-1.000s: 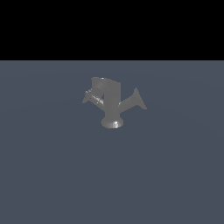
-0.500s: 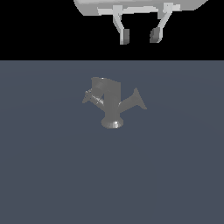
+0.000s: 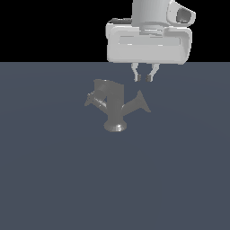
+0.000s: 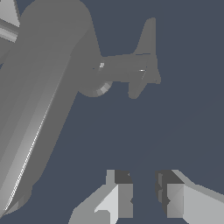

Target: Turn on the faucet by rotating a designated handle.

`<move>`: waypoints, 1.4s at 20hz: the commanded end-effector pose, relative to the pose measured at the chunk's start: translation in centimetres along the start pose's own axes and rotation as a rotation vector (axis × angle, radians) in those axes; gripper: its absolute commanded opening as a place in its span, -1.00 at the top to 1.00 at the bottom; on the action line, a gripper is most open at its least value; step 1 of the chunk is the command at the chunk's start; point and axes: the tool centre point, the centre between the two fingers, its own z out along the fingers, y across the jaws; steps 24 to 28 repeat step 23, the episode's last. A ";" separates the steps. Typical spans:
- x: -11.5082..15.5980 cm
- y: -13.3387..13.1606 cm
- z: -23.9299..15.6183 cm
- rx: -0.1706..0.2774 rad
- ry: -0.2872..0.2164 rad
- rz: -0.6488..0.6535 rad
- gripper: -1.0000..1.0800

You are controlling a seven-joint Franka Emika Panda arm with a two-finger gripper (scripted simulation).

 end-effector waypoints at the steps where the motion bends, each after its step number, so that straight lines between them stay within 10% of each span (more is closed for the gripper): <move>1: 2.7 -0.7 2.2 0.013 0.037 0.022 0.39; 2: 2.9 -0.7 4.1 0.022 0.033 0.004 0.01; 4: 2.1 5.5 5.8 -0.021 0.023 -0.004 0.71; 5: 2.8 2.6 7.0 -0.044 -0.001 -0.050 0.71; 6: 5.3 5.9 5.3 -0.031 0.052 0.034 -0.70; 7: 5.2 6.2 5.1 -0.031 0.055 0.038 -0.70; 8: 4.8 7.6 7.6 -0.008 0.064 0.121 0.54; 9: 4.0 10.3 8.9 -0.027 0.048 0.024 -0.65; 10: 4.7 4.6 9.8 -0.046 0.032 -0.073 -0.65; 11: 10.7 0.6 7.5 -0.014 0.126 -0.087 -0.57; 13: 14.6 3.8 1.4 -0.022 0.254 -0.090 -0.80; 14: 12.1 3.6 -3.6 -0.038 0.342 -0.088 -0.80; 15: 13.6 -3.3 -3.1 0.023 0.365 -0.062 -0.67; 16: 12.0 -6.6 4.0 0.043 0.268 -0.051 -0.63; 18: 13.6 -6.2 6.1 0.073 0.259 0.015 -0.73; 22: 15.4 -0.7 5.5 0.111 0.325 0.237 -0.19; 23: 16.3 0.3 5.1 0.075 0.357 0.195 0.40; 28: 16.3 0.3 5.1 0.075 0.357 0.195 0.40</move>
